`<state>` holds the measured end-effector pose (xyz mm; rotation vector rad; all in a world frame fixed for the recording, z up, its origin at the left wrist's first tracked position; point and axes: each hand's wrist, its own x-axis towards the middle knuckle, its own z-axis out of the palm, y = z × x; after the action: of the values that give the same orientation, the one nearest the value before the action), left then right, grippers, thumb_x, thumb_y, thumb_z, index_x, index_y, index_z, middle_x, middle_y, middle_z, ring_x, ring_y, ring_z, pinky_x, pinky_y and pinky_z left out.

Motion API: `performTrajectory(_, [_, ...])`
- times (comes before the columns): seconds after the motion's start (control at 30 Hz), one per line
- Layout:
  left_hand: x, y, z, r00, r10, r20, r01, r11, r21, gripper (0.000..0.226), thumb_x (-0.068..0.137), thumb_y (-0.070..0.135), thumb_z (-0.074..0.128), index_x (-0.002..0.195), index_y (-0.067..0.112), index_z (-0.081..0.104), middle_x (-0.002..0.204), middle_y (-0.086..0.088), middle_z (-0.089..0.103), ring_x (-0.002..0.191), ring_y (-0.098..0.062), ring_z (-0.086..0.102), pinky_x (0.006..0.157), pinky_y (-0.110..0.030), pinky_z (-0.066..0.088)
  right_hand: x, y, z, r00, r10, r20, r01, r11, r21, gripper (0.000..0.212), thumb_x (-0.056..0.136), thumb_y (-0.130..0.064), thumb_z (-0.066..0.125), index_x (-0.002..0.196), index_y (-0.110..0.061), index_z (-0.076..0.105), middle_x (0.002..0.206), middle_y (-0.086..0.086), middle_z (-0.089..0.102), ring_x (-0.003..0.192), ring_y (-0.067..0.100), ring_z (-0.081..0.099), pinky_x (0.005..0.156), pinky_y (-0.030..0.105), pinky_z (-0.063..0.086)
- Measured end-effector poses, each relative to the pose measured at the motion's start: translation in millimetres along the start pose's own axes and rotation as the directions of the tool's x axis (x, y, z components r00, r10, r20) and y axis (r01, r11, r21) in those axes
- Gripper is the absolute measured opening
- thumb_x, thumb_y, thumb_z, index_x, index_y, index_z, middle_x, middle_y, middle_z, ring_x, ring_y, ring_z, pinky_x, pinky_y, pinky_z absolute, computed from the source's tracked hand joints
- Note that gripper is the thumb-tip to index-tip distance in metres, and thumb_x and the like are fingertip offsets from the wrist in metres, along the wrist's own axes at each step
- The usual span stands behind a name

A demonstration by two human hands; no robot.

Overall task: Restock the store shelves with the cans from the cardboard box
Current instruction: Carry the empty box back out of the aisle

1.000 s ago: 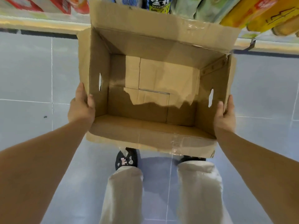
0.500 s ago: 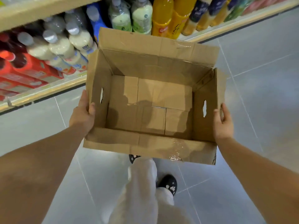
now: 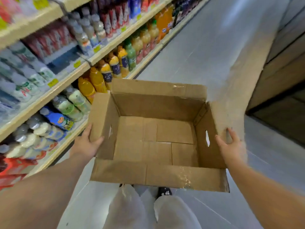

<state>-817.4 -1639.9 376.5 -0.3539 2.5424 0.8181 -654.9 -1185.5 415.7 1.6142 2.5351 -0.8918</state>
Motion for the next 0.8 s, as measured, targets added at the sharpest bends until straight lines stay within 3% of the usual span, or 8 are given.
performTrajectory(0.1, [-8.4, 55.1, -13.7, 0.992, 0.122, 0.041, -0.123, 0.992, 0.024, 0.094, 0.06, 0.082, 0.049, 0.141, 0.049, 0.015, 0.141, 0.001, 0.047, 0.1, -0.034, 0.061, 0.077, -0.048, 0.056, -30.5, 32.2, -40.7, 0.994, 0.099, -0.047, -0.097, 0.994, 0.045, 0.068, 0.073, -0.072, 0.049, 0.134, -0.056, 0.024, 0.121, 0.008, 0.046, 0.093, 0.027, 0.058, 0.077, 0.047, 0.056])
performTrajectory(0.23, [-18.1, 115.9, -22.6, 0.954, 0.291, 0.067, -0.298, 0.944, 0.142, 0.097, 0.063, 0.084, 0.046, 0.144, 0.042, 0.015, 0.143, -0.005, 0.046, 0.119, -0.036, 0.05, 0.096, -0.048, 0.045, -81.6, 67.2, -77.1, 0.956, 0.253, -0.148, -0.224, 0.956, 0.189, 0.076, 0.061, -0.077, 0.046, 0.131, -0.058, 0.023, 0.107, 0.005, 0.044, 0.07, 0.014, 0.05, 0.055, 0.028, 0.044])
performTrajectory(0.37, [-34.2, 174.9, -9.7, 0.921, 0.377, 0.094, -0.386, 0.915, 0.118, 0.097, 0.065, 0.078, 0.055, 0.144, 0.031, 0.02, 0.139, -0.009, 0.048, 0.12, -0.039, 0.048, 0.099, -0.052, 0.042, -121.7, 101.7, -101.8, 0.898, 0.375, -0.229, -0.317, 0.914, 0.253, 0.075, 0.063, -0.072, 0.049, 0.132, -0.055, 0.025, 0.101, 0.005, 0.041, 0.071, 0.019, 0.048, 0.059, 0.031, 0.042])
performTrajectory(0.43, [-50.8, 203.9, 3.5, 0.903, 0.415, 0.111, -0.428, 0.893, 0.142, 0.097, 0.063, 0.079, 0.056, 0.139, 0.027, 0.026, 0.132, -0.01, 0.051, 0.109, -0.037, 0.053, 0.089, -0.048, 0.047, -138.7, 123.9, -115.9, 0.872, 0.436, -0.223, -0.358, 0.878, 0.318, 0.073, 0.067, -0.067, 0.053, 0.133, -0.054, 0.026, 0.106, 0.005, 0.043, 0.078, 0.021, 0.052, 0.062, 0.035, 0.048])
performTrajectory(0.5, [-71.3, 229.6, 21.6, 0.855, 0.489, 0.173, -0.517, 0.831, 0.204, 0.091, 0.064, 0.08, 0.054, 0.135, 0.03, 0.026, 0.125, -0.008, 0.055, 0.09, -0.029, 0.056, 0.071, -0.039, 0.049, -151.7, 152.0, -131.2, 0.84, 0.491, -0.229, -0.388, 0.84, 0.378, 0.071, 0.071, -0.061, 0.058, 0.135, -0.051, 0.028, 0.112, 0.008, 0.047, 0.089, 0.027, 0.057, 0.076, 0.046, 0.054])
performTrajectory(0.53, [-82.2, 241.9, 33.5, 0.825, 0.523, 0.215, -0.563, 0.795, 0.226, 0.09, 0.065, 0.08, 0.053, 0.136, 0.032, 0.024, 0.126, -0.007, 0.055, 0.087, -0.028, 0.056, 0.07, -0.039, 0.049, -156.6, 167.6, -139.7, 0.822, 0.516, -0.241, -0.405, 0.827, 0.389, 0.07, 0.073, -0.059, 0.059, 0.136, -0.05, 0.029, 0.115, 0.008, 0.049, 0.092, 0.028, 0.058, 0.08, 0.048, 0.054])
performTrajectory(0.67, [-130.7, 289.5, 96.3, 0.699, 0.636, 0.325, -0.714, 0.637, 0.29, 0.09, 0.066, 0.079, 0.053, 0.138, 0.04, 0.016, 0.13, -0.005, 0.056, 0.103, -0.037, 0.06, 0.082, -0.046, 0.052, -168.3, 237.5, -182.7, 0.76, 0.569, -0.314, -0.452, 0.81, 0.373, 0.066, 0.079, -0.057, 0.058, 0.138, -0.045, 0.032, 0.12, 0.009, 0.058, 0.085, 0.024, 0.055, 0.066, 0.034, 0.046])
performTrajectory(0.8, [-194.7, 336.4, 168.2, 0.587, 0.72, 0.37, -0.805, 0.473, 0.358, 0.085, 0.074, 0.071, 0.053, 0.144, 0.041, 0.017, 0.133, -0.008, 0.056, 0.111, -0.037, 0.056, 0.082, -0.041, 0.047, -170.8, 305.9, -232.9, 0.686, 0.637, -0.352, -0.528, 0.768, 0.361, 0.067, 0.077, -0.057, 0.058, 0.138, -0.044, 0.033, 0.121, 0.008, 0.059, 0.1, 0.032, 0.059, 0.082, 0.043, 0.049])
